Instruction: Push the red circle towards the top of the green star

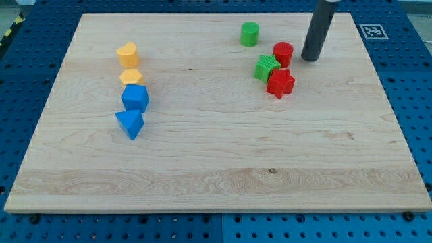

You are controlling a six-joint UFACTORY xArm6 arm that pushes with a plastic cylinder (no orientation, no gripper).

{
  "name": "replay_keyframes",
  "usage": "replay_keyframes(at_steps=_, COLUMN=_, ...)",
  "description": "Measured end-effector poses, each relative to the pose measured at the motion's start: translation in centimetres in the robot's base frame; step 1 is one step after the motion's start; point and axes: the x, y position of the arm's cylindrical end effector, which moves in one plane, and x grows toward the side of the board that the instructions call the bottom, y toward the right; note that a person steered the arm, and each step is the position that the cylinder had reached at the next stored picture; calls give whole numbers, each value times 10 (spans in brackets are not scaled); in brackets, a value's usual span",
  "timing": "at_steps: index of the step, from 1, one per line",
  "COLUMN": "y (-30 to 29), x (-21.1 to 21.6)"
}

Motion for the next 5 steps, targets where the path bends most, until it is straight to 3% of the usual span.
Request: replay_keyframes(at_steps=5, y=-12, x=8)
